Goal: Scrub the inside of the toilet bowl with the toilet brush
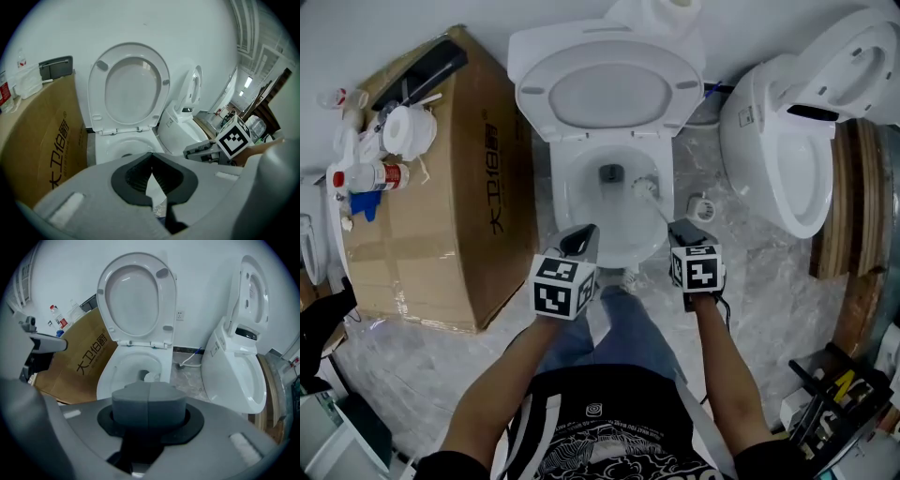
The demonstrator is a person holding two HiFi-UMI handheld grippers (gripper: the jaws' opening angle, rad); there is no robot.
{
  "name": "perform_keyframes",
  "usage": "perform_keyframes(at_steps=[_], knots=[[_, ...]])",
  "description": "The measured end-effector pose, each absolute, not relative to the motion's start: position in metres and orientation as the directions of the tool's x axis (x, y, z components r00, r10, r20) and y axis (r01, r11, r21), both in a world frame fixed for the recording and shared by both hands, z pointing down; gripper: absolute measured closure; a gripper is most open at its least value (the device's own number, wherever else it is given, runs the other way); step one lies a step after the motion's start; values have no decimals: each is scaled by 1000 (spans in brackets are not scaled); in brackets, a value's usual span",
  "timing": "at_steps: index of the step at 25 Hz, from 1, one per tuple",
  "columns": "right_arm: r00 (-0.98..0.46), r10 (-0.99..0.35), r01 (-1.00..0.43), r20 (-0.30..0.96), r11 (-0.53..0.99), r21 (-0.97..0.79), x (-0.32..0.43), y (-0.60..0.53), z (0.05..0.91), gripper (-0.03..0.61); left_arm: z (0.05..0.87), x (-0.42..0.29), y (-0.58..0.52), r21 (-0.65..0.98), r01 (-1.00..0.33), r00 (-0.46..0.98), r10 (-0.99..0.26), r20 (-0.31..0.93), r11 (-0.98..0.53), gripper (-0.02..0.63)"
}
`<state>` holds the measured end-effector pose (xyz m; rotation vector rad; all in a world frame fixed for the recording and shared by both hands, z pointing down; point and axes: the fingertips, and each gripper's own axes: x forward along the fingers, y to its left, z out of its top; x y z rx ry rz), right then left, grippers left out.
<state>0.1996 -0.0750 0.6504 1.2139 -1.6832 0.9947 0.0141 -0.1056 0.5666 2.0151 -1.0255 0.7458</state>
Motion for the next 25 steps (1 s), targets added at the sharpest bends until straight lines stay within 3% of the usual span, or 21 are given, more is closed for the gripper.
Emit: perform_keyframes(at_steps=[14, 25], knots=[[-254, -396, -950, 883, 274, -150, 145, -157, 645, 430, 569, -36, -110, 323, -876, 459, -413, 787, -358, 621], [-398, -336, -889, 854, 371, -268, 61, -139, 650, 430, 568, -53, -104, 314, -894, 432, -426, 795, -321, 621]])
